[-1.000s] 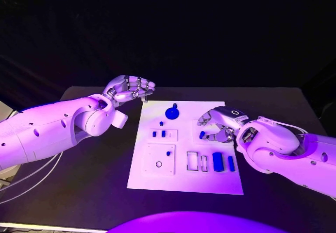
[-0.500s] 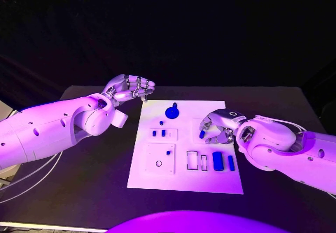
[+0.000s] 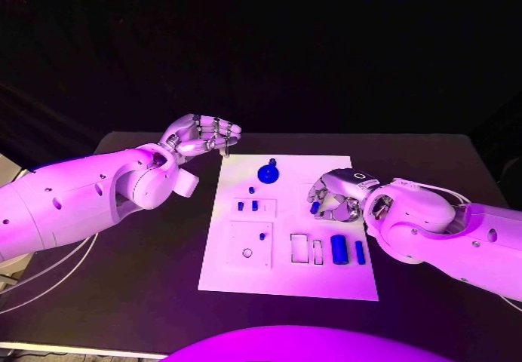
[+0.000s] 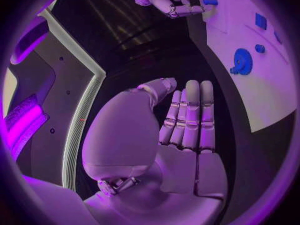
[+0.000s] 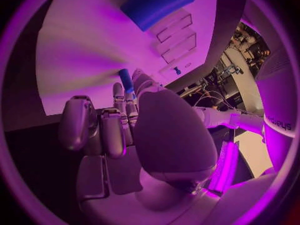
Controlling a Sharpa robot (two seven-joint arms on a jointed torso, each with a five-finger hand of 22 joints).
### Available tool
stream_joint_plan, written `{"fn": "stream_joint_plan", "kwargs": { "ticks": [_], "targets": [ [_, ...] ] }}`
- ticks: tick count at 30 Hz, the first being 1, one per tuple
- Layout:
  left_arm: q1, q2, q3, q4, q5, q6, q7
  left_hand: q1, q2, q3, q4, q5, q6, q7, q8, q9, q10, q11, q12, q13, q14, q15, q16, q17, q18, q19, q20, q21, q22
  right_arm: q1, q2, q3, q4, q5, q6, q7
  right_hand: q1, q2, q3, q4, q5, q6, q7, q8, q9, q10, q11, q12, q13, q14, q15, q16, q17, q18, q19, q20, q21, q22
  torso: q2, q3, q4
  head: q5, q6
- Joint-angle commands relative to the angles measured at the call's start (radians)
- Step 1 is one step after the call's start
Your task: Assemble the parts on the task board
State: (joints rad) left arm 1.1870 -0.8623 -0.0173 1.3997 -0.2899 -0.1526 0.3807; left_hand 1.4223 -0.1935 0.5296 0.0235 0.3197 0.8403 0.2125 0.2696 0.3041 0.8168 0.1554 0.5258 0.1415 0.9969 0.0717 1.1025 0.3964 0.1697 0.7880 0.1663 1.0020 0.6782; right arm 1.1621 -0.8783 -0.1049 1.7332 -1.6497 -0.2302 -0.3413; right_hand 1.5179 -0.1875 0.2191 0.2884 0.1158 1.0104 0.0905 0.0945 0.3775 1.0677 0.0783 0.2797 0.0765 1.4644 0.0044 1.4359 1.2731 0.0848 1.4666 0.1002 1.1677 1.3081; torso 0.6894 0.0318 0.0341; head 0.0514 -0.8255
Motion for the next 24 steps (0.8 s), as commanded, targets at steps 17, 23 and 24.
{"fn": "stream_joint_plan", "kwargs": {
  "ticks": [17, 23, 24],
  "targets": [
    [0.0, 0.001, 0.001, 0.001, 0.006, 0.012, 0.005, -0.003, 0.01, -0.005, 0.001, 0.003, -0.003, 0.002, 0.006, -0.001, -0.009, -0.001, 0.009, -0.001, -0.007, 0.003, -0.005, -0.001, 0.014, -0.006, 0.003, -0.006, -0.001, -0.007, 0.023, -0.006, -0.02, -0.011, -0.029, 0.003, 0.014, 0.009, 0.257, -0.03, -0.035, 0.092, 0.008, 0.046, 0.029, 0.172, -0.04, -0.1, 0.006, 0.055, -0.044, 0.013, 0.026, -0.031, 0.041, -0.04, 0.086, 0.169, 0.0, 0.0002, -0.0005, 0.0, -0.003],
    [0.0, 0.001, 0.001, 0.0, 0.006, 0.011, 0.004, -0.003, 0.01, -0.005, 0.001, 0.003, -0.003, 0.002, 0.007, -0.001, -0.01, -0.001, 0.01, -0.001, -0.007, 0.003, -0.005, -0.002, 0.014, -0.006, 0.003, -0.007, -0.002, -0.009, 0.024, -0.006, -0.02, -0.022, -0.072, -0.013, 0.008, 0.018, 0.292, -0.061, -0.018, 0.108, 0.007, 0.073, 0.054, 0.211, -0.045, -0.11, 0.017, 0.054, -0.047, 0.009, 0.022, -0.036, 0.048, -0.045, 0.113, 0.18, 0.0, -0.0005, -0.001, 0.0, -0.003],
    [0.0, 0.0, 0.001, -0.001, 0.006, 0.01, 0.004, -0.003, 0.01, -0.005, 0.001, 0.003, -0.003, 0.002, 0.007, -0.001, -0.01, -0.001, 0.01, -0.001, -0.007, 0.003, -0.005, -0.002, 0.014, -0.006, 0.003, -0.007, -0.002, -0.009, 0.023, -0.006, -0.019, -0.023, -0.08, -0.016, 0.007, 0.018, 0.295, -0.063, -0.015, 0.107, 0.007, 0.075, 0.056, 0.213, -0.045, -0.112, 0.017, 0.054, -0.047, 0.009, 0.021, -0.036, 0.048, -0.045, 0.113, 0.18, 0.0, -0.0003, -0.0009, 0.0, -0.002]
  ]
}}
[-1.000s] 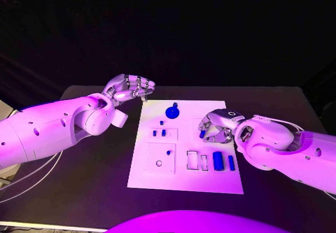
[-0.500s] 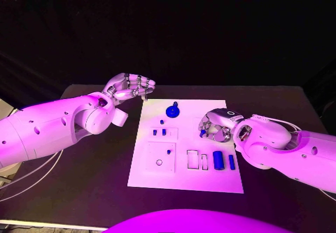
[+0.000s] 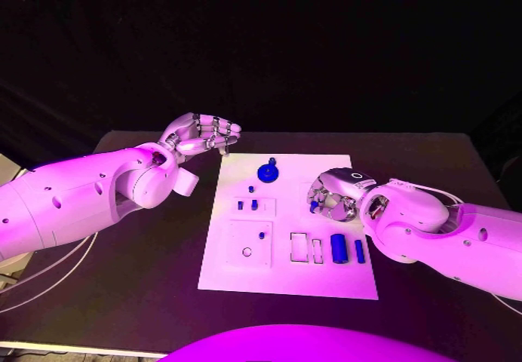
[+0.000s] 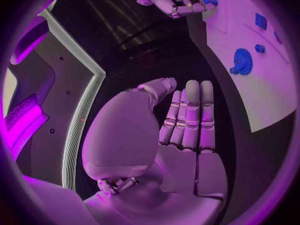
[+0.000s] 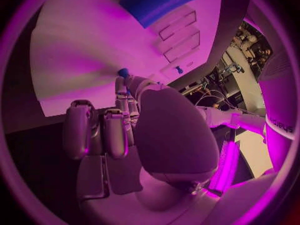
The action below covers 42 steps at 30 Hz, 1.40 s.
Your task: Assemble the parts on the task board
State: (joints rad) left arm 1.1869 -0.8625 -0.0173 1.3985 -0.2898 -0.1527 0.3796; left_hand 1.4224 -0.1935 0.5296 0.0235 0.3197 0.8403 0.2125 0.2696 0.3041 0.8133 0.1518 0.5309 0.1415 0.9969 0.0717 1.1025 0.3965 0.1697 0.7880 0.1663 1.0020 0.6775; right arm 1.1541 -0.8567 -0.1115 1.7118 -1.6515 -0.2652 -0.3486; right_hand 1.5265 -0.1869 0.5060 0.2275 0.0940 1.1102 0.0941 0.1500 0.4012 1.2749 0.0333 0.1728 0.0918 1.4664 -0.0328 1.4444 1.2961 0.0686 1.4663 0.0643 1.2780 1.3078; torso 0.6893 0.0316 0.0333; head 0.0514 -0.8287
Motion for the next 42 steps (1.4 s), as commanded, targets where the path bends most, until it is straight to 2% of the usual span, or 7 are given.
{"fn": "stream_joint_plan", "kwargs": {
  "ticks": [1, 13, 21, 29, 34, 42],
  "targets": [
    [0.0, 0.0, 0.001, 0.0, 0.006, 0.01, 0.005, -0.003, 0.01, -0.005, 0.001, 0.003, -0.003, 0.002, 0.007, -0.001, -0.007, 0.002, 0.005, -0.001, -0.007, 0.003, -0.005, -0.002, 0.014, -0.006, 0.003, -0.007, -0.001, -0.002, 0.0, 0.0, 0.003, -0.022, -0.052, -0.01, -0.004, 0.016, 0.012, -0.006, 0.01, 0.006, 0.004, 0.021, 0.035, 0.007, 0.0, -0.007, 0.003, 0.052, -0.009, 0.001, -0.001, -0.02, 0.048, -0.009, 0.005, 0.181, 0.0, 0.0, -0.0001, -0.001, 0.001],
    [0.0, 0.001, 0.001, -0.004, 0.006, 0.011, 0.005, 0.0, 0.011, -0.005, -0.002, 0.003, -0.004, 0.002, 0.008, -0.001, -0.008, 0.002, 0.006, -0.001, -0.008, 0.003, -0.005, -0.002, 0.015, -0.006, 0.002, -0.006, -0.001, 0.003, -0.023, 0.004, 0.043, 0.022, -0.099, -0.012, -0.019, 0.013, 0.033, -0.023, 0.017, 0.005, 0.005, 0.034, 0.051, 0.02, 0.0, -0.02, 0.007, 0.053, -0.009, 0.002, 0.003, -0.021, 0.049, -0.009, 0.011, 0.185, -0.001, -0.0001, -0.0002, -0.003, 0.005],
    [0.0, 0.003, 0.001, -0.008, 0.006, 0.011, 0.005, 0.002, 0.012, -0.004, -0.004, 0.003, -0.004, 0.001, 0.008, -0.001, -0.009, 0.002, 0.007, -0.001, -0.008, 0.002, -0.005, -0.002, 0.015, -0.005, 0.002, -0.006, -0.001, 0.026, -0.045, 0.01, 0.085, 0.084, -0.103, -0.009, -0.029, 0.01, 0.042, -0.03, 0.017, 0.004, 0.005, 0.041, 0.06, 0.027, 0.0, -0.027, 0.01, 0.053, -0.01, 0.001, 0.001, -0.021, 0.05, -0.009, 0.013, 0.186, -0.001, -0.0009, 0.0002, -0.005, 0.008],
    [0.0, 0.006, 0.001, -0.01, 0.007, 0.013, 0.005, 0.002, 0.012, -0.004, -0.004, 0.003, -0.004, 0.001, 0.008, -0.001, -0.009, 0.002, 0.007, -0.001, -0.008, 0.002, -0.005, -0.002, 0.015, -0.005, 0.002, -0.006, -0.001, 0.04, -0.044, 0.011, 0.149, 0.107, -0.098, 0.001, -0.033, 0.008, 0.045, -0.035, 0.017, 0.004, 0.005, 0.044, 0.063, 0.03, 0.0, -0.029, 0.01, 0.053, -0.01, 0.001, 0.0, -0.022, 0.05, -0.008, 0.015, 0.187, 0.0, -0.0006, -0.0011, 0.004, 0.006],
    [0.0, 0.008, 0.001, -0.01, 0.007, 0.015, 0.005, 0.002, 0.012, -0.004, -0.004, 0.003, -0.004, 0.001, 0.008, -0.001, -0.009, 0.002, 0.007, -0.001, -0.008, 0.002, -0.005, -0.002, 0.015, -0.005, 0.002, -0.006, -0.001, 0.031, -0.01, 0.01, 0.184, 0.092, -0.099, 0.012, -0.034, 0.008, 0.047, -0.036, 0.018, 0.003, 0.005, 0.045, 0.065, 0.031, 0.0, -0.031, 0.011, 0.053, -0.01, 0.001, 0.001, -0.022, 0.05, -0.008, 0.015, 0.188, 0.0, 0.0001, -0.0009, 0.009, 0.004],
    [0.0, 0.014, 0.001, -0.011, 0.007, 0.018, 0.005, 0.002, 0.013, -0.004, -0.004, 0.003, -0.005, 0.002, 0.01, -0.001, -0.011, 0.003, 0.008, -0.001, -0.009, 0.003, -0.005, -0.002, 0.015, -0.005, 0.002, -0.005, 0.0, -0.009, 0.082, 0.005, 0.197, 0.058, -0.109, 0.042, -0.04, 0.006, 0.055, -0.045, 0.023, 0.0, 0.007, 0.05, 0.071, 0.034, 0.001, -0.038, 0.012, 0.052, -0.009, 0.0, 0.0, -0.022, 0.049, -0.007, 0.014, 0.188, 0.0, -0.0008, 0.0011, 0.02, 0.004]
  ]
}}
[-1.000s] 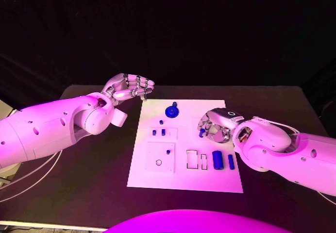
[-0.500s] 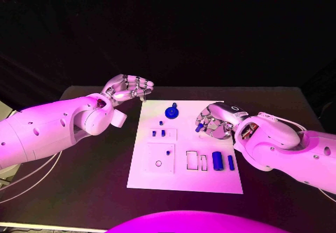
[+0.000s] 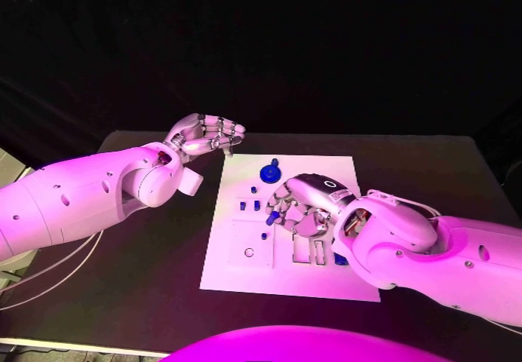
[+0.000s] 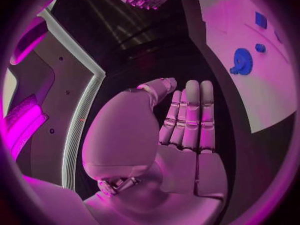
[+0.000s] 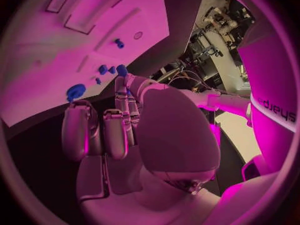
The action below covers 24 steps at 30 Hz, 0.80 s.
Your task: Assemble the parts on the task board
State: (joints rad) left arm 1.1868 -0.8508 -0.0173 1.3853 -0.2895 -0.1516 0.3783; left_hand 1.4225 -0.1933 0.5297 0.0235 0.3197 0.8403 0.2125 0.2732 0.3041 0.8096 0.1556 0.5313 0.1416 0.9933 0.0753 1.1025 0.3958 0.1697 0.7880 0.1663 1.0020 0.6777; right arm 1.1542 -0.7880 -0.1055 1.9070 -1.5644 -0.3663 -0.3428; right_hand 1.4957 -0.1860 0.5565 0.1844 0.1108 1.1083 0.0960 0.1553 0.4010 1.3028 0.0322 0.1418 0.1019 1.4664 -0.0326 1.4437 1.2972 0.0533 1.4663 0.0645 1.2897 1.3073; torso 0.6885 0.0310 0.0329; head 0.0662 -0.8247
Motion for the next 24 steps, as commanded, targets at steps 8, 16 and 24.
{"fn": "stream_joint_plan", "kwargs": {
  "ticks": [8, 16, 24],
  "targets": [
    [0.0, -0.003, 0.0, 0.008, 0.009, 0.016, 0.005, 0.002, 0.012, -0.004, -0.005, 0.003, -0.005, 0.002, 0.006, -0.001, -0.007, -0.001, 0.008, -0.001, -0.005, -0.001, -0.005, -0.002, 0.015, -0.005, 0.002, -0.005, -0.001, -0.062, 0.089, -0.012, -0.044, -0.049, -0.008, 0.06, -0.012, 0.004, 0.007, -0.006, 0.01, 0.001, 0.006, 0.046, 0.075, 0.008, 0.002, -0.01, 0.002, 0.053, -0.008, 0.001, 0.0, -0.006, 0.049, -0.007, 0.001, 0.189, 0.001, -0.0016, 0.0029, 0.024, -0.003],
    [0.0, 0.0, 0.0, 0.01, 0.01, 0.017, 0.005, 0.002, 0.012, -0.004, -0.005, 0.003, -0.005, 0.002, 0.006, -0.001, -0.007, -0.001, 0.008, -0.001, -0.005, -0.001, -0.005, -0.002, 0.015, -0.005, 0.002, -0.005, -0.001, -0.1, 0.132, -0.021, -0.091, -0.052, 0.005, 0.062, -0.016, 0.004, 0.011, -0.009, 0.012, -0.002, 0.007, 0.047, 0.077, 0.008, 0.003, -0.013, 0.003, 0.052, -0.008, 0.0, -0.002, -0.006, 0.048, -0.006, -0.003, 0.188, 0.001, -0.0005, 0.0015, 0.035, -0.011],
    [0.0, 0.001, 0.0, 0.01, 0.011, 0.018, 0.005, 0.001, 0.013, -0.005, -0.004, 0.003, -0.005, 0.002, 0.007, -0.001, -0.008, -0.001, 0.009, -0.001, -0.005, -0.001, -0.005, -0.002, 0.014, -0.005, 0.003, -0.005, -0.001, -0.114, 0.151, -0.024, -0.116, -0.068, 0.014, 0.046, -0.018, 0.004, 0.013, -0.011, 0.014, -0.003, 0.008, 0.048, 0.079, 0.009, 0.004, -0.015, 0.003, 0.052, -0.007, 0.001, -0.001, -0.006, 0.049, -0.006, -0.002, 0.188, 0.0, -0.0001, 0.0024, 0.042, -0.018]
  ]
}}
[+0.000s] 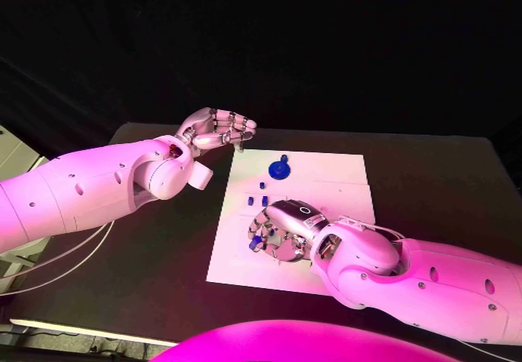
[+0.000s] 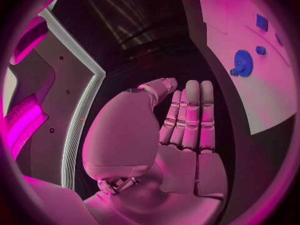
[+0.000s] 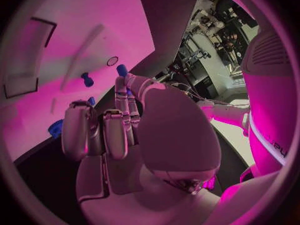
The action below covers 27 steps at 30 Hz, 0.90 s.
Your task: Assemble the parts on the task board
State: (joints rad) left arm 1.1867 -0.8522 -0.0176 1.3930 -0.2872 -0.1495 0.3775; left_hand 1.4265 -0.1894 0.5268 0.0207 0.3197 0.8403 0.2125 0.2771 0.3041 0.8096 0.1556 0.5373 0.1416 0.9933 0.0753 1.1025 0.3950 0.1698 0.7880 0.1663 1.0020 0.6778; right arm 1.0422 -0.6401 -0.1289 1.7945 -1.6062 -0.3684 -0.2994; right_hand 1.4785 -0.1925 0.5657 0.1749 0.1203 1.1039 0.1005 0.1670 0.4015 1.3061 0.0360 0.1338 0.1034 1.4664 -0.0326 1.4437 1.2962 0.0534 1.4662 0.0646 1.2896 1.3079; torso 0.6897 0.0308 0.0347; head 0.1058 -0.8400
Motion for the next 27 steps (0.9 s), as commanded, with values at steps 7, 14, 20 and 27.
{"fn": "stream_joint_plan", "kwargs": {
  "ticks": [7, 14, 20, 27],
  "targets": [
    [0.0, 0.002, 0.001, 0.003, 0.009, 0.016, 0.005, -0.003, 0.009, -0.002, -0.002, 0.003, -0.005, 0.002, 0.003, -0.001, -0.008, -0.001, 0.003, -0.001, -0.005, -0.001, -0.005, -0.001, 0.014, -0.005, 0.003, -0.005, -0.001, -0.007, 0.01, -0.002, -0.016, -0.046, 0.036, -0.013, -0.003, 0.01, 0.004, -0.003, 0.006, 0.0, 0.004, 0.037, 0.079, 0.006, 0.001, -0.008, 0.002, 0.053, -0.007, 0.002, 0.002, -0.006, 0.049, -0.006, 0.0, 0.189, -0.001, 0.0005, -0.0018, 0.002, -0.004],
    [0.0, 0.002, 0.001, 0.002, 0.009, 0.017, 0.005, -0.003, 0.009, -0.002, -0.002, 0.003, -0.005, 0.002, 0.003, -0.001, -0.008, -0.001, 0.003, -0.001, -0.005, -0.001, -0.005, -0.001, 0.014, -0.005, 0.003, -0.005, -0.001, -0.009, 0.011, -0.003, -0.022, -0.065, 0.052, -0.024, -0.003, 0.01, 0.004, -0.003, 0.006, 0.0, 0.004, 0.037, 0.079, 0.006, 0.001, -0.008, 0.002, 0.053, -0.007, 0.002, 0.002, -0.006, 0.049, -0.006, 0.0, 0.189, -0.001, 0.0012, -0.0014, 0.003, -0.005],
    [0.0, 0.001, 0.001, 0.002, 0.009, 0.016, 0.005, -0.003, 0.009, -0.002, -0.002, 0.003, -0.005, 0.002, 0.003, -0.001, -0.008, -0.001, 0.003, -0.001, -0.005, -0.001, -0.005, -0.001, 0.014, -0.005, 0.003, -0.005, -0.001, -0.01, 0.008, -0.003, -0.024, -0.073, 0.067, -0.031, -0.005, 0.01, 0.005, -0.004, 0.006, 0.0, 0.004, 0.038, 0.08, 0.007, 0.001, -0.009, 0.002, 0.053, -0.006, 0.003, 0.005, -0.006, 0.049, -0.005, 0.002, 0.189, -0.001, 0.0014, -0.0021, 0.003, -0.007],
    [0.0, 0.003, 0.001, 0.001, 0.009, 0.017, 0.005, -0.003, 0.009, -0.002, -0.002, 0.003, -0.005, 0.002, 0.003, -0.001, -0.008, -0.001, 0.003, -0.001, -0.005, -0.001, -0.005, -0.001, 0.014, -0.005, 0.003, -0.005, -0.001, -0.01, 0.01, -0.004, -0.029, -0.087, 0.071, -0.04, -0.006, 0.01, 0.006, -0.004, 0.007, -0.001, 0.004, 0.038, 0.081, 0.007, 0.001, -0.009, 0.002, 0.054, -0.006, 0.004, 0.007, -0.007, 0.049, -0.005, 0.003, 0.19, 0.0, 0.0012, -0.002, 0.003, -0.007]
  ]
}}
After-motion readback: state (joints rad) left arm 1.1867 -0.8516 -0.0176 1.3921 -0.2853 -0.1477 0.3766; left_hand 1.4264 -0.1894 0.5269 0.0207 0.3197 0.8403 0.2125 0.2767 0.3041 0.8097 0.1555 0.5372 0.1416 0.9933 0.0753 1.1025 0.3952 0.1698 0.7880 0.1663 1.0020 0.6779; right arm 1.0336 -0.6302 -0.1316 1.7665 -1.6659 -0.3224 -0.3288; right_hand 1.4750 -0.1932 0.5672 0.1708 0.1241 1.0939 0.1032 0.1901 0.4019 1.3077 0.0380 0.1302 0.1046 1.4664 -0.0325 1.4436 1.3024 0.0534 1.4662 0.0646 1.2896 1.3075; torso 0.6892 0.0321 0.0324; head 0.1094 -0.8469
